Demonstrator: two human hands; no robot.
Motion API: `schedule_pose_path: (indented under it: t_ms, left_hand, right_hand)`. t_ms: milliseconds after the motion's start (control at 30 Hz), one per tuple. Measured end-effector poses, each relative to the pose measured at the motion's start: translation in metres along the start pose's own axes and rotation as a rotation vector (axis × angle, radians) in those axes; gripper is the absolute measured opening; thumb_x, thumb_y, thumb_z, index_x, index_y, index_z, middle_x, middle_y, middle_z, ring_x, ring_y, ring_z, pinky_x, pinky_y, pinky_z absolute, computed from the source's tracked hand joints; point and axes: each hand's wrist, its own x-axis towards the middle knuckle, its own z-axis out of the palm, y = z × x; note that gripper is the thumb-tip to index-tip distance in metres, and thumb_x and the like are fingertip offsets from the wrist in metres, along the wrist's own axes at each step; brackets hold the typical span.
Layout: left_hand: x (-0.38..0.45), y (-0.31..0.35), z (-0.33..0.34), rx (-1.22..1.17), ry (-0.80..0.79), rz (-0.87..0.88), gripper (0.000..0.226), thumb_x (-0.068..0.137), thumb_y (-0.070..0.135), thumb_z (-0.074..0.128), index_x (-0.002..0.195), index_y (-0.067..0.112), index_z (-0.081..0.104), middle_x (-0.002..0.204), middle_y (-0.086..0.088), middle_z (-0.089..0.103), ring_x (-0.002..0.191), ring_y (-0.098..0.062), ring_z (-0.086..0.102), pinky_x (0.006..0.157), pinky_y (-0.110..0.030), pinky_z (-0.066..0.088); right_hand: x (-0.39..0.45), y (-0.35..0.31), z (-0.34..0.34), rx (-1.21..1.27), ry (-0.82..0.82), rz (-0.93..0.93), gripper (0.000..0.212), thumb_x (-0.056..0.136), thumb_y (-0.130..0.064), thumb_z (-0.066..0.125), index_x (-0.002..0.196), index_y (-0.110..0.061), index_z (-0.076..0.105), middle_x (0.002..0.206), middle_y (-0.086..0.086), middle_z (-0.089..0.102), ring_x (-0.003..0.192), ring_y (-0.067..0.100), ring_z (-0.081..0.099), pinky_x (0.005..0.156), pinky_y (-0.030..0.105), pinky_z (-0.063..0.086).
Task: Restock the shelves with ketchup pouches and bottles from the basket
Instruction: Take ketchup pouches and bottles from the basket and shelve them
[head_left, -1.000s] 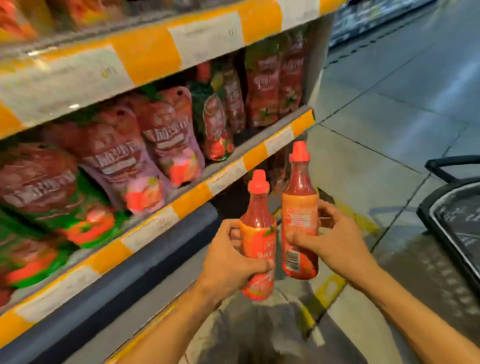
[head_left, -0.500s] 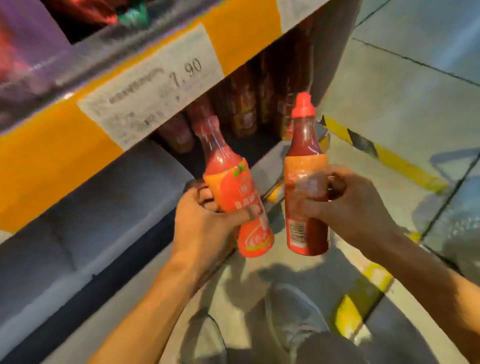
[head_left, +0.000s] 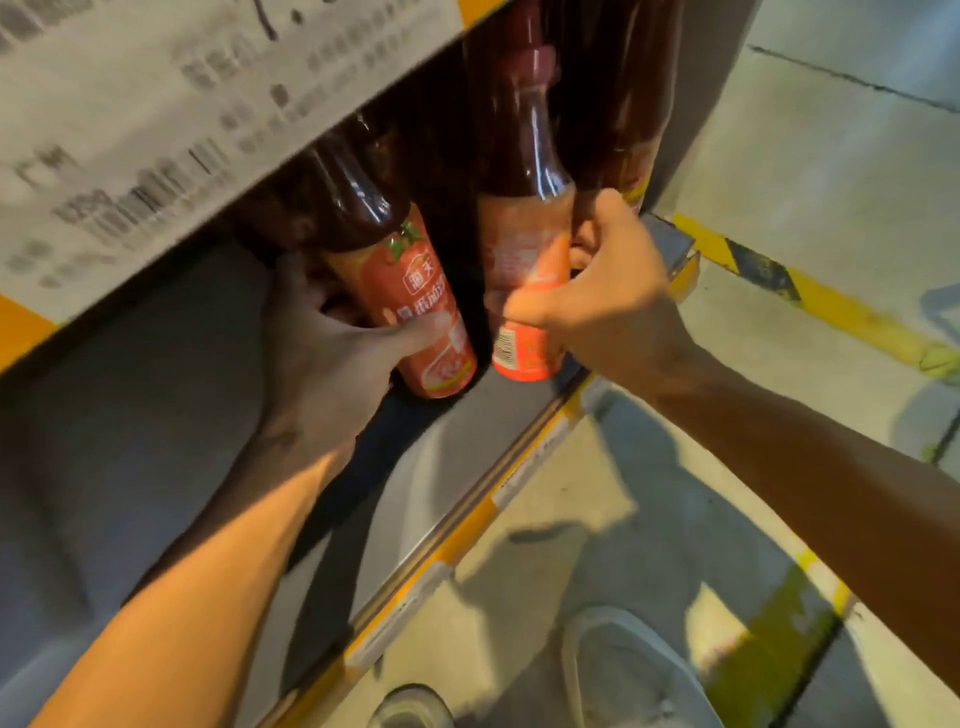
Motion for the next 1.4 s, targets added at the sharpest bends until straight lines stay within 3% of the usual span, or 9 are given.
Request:
schedule_pose_path:
  t_ms: [167, 300, 400, 600, 700, 900, 1033, 1267, 1400]
  left_hand:
    - [0.01, -0.01, 0.002, -0.071, 0.0, 0.066, 0.07, 0.06, 0.005, 0.092, 0.109, 0.038, 0.054, 0.106, 0.018, 0.068, 0.095, 0.006, 0.068, 0.077, -0.019, 0.056]
    - [0.011, -0.015, 0.001, -0.132, -0.042, 0.058, 0.094, 0.052, 0.009, 0.091, 0.132, 0.032, 0.046, 0.119, 0.018, 0.063, 0.104, 0.011, 0.063, 0.075, -0.01, 0.054]
    - [0.006, -0.016, -0.001, -0.118, -0.038, 0.055, 0.107, 0.048, 0.027, 0.088, 0.144, 0.024, 0.041, 0.133, 0.009, 0.061, 0.117, -0.003, 0.062, 0.097, -0.033, 0.054]
    - [0.001, -0.032, 0.005, -0.1, -0.01, 0.062, 0.094, 0.059, 0.017, 0.093, 0.14, 0.026, 0.047, 0.133, 0.011, 0.061, 0.12, -0.004, 0.06, 0.102, -0.041, 0.052]
    - [0.001, -0.034, 0.005, 0.0, 0.024, 0.1, 0.095, 0.051, 0.037, 0.092, 0.136, 0.033, 0.049, 0.128, 0.02, 0.06, 0.118, 0.007, 0.056, 0.098, -0.026, 0.048]
    - [0.016, -0.042, 0.003, 0.048, 0.111, 0.098, 0.074, 0.062, 0.022, 0.094, 0.122, 0.03, 0.052, 0.117, 0.018, 0.063, 0.107, 0.008, 0.061, 0.086, -0.013, 0.049]
    - [0.024, -0.045, 0.001, 0.073, 0.13, 0.088, 0.077, 0.064, 0.023, 0.093, 0.129, 0.024, 0.052, 0.129, 0.01, 0.062, 0.115, -0.003, 0.061, 0.096, -0.024, 0.049]
    - [0.035, -0.05, 0.0, 0.106, 0.195, 0.087, 0.074, 0.064, 0.022, 0.093, 0.129, 0.017, 0.056, 0.125, 0.008, 0.065, 0.105, 0.0, 0.064, 0.082, -0.007, 0.049]
    - [0.038, -0.05, 0.001, 0.159, 0.233, 0.101, 0.07, 0.062, 0.024, 0.094, 0.122, 0.016, 0.059, 0.116, 0.01, 0.067, 0.094, 0.003, 0.063, 0.075, -0.002, 0.047]
  right_hand:
    - [0.007, 0.007, 0.016, -0.026, 0.028, -0.068, 0.084, 0.055, -0.025, 0.099, 0.12, -0.012, 0.048, 0.105, -0.006, 0.067, 0.092, -0.004, 0.067, 0.08, 0.015, 0.054]
    - [0.01, 0.01, 0.025, -0.044, -0.033, -0.093, 0.092, 0.056, -0.018, 0.1, 0.126, -0.017, 0.04, 0.121, -0.003, 0.057, 0.111, 0.004, 0.061, 0.091, 0.02, 0.055]
    - [0.005, 0.019, 0.022, -0.006, -0.084, -0.105, 0.083, 0.064, -0.008, 0.092, 0.126, -0.022, 0.039, 0.123, 0.002, 0.057, 0.112, 0.01, 0.063, 0.087, 0.023, 0.058]
    - [-0.009, 0.037, 0.007, -0.06, -0.188, 0.015, 0.065, 0.075, -0.011, 0.079, 0.133, -0.023, 0.051, 0.111, -0.015, 0.069, 0.104, -0.001, 0.066, 0.085, 0.01, 0.051]
    - [-0.007, 0.036, 0.01, -0.141, -0.159, 0.019, 0.058, 0.074, -0.022, 0.084, 0.124, -0.021, 0.055, 0.106, -0.012, 0.071, 0.097, 0.002, 0.068, 0.086, 0.018, 0.056]
    - [0.012, 0.032, 0.037, -0.231, -0.124, 0.078, 0.075, 0.059, -0.024, 0.098, 0.113, -0.015, 0.047, 0.118, 0.008, 0.064, 0.107, 0.027, 0.066, 0.093, 0.047, 0.056]
    - [0.023, 0.033, 0.047, -0.268, -0.128, 0.02, 0.071, 0.064, -0.023, 0.095, 0.118, -0.013, 0.05, 0.121, 0.006, 0.062, 0.112, 0.025, 0.062, 0.097, 0.047, 0.054]
    - [0.039, 0.034, 0.048, -0.413, -0.177, -0.018, 0.069, 0.077, -0.024, 0.087, 0.137, -0.011, 0.055, 0.131, 0.009, 0.061, 0.119, 0.024, 0.06, 0.102, 0.033, 0.048]
    - [0.041, 0.029, 0.054, -0.401, -0.167, 0.029, 0.07, 0.076, -0.028, 0.088, 0.134, -0.014, 0.053, 0.126, 0.006, 0.065, 0.113, 0.024, 0.065, 0.098, 0.039, 0.054]
